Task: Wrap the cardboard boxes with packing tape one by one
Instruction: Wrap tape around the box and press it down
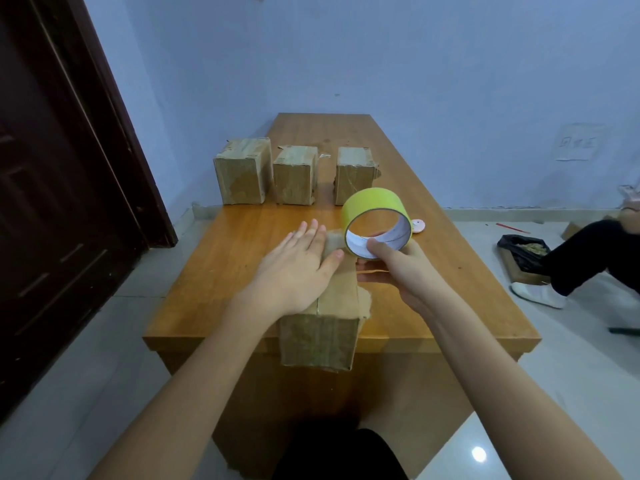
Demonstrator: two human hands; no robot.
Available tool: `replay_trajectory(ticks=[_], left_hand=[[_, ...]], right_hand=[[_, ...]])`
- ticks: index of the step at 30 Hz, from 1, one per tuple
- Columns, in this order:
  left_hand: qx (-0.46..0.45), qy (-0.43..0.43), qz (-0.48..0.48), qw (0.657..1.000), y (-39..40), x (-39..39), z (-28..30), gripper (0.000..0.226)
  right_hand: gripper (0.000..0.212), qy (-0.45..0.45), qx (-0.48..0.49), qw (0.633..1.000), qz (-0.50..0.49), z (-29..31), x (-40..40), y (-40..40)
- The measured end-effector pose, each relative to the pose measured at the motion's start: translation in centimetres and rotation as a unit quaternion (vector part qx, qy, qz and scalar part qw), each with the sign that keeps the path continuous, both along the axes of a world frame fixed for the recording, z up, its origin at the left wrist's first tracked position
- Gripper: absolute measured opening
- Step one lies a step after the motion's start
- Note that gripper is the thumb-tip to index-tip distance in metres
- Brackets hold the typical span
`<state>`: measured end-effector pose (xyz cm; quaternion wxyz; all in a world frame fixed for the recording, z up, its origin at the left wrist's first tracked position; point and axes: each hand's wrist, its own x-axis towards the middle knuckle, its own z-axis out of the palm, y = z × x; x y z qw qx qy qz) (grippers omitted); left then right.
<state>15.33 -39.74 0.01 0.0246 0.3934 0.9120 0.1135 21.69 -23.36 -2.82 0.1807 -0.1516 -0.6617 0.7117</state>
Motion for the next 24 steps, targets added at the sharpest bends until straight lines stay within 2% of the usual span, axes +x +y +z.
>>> replay_trajectory(ticks=[4,8,19,24], left_hand=[[0.003,-0.004,-0.003,1.0,0.0,0.0,0.0,0.06],[-0.002,-0.01,-0.011,1.0,-0.1,0.0,0.1,0.06],[-0.019,-0.005,-0.015,1.0,-0.1,-0.1,0.4,0.064],[-0.018,-0.011,-0.024,0.999,-0.1,-0.2,0.3,0.067]], right_hand=[[0.009,0.009,-0.032,0.999,0.006,0.0,0.1,0.4],[0.013,0.007,-0.142,0.99,-0.011,-1.8,0.8,0.2],[0.006,-0.011,-0.174,0.984,-0.025,-4.2,0.5,-0.3],[0.014,-0.016,-0.169,0.985,-0.031,-5.0,0.4,-0.6]])
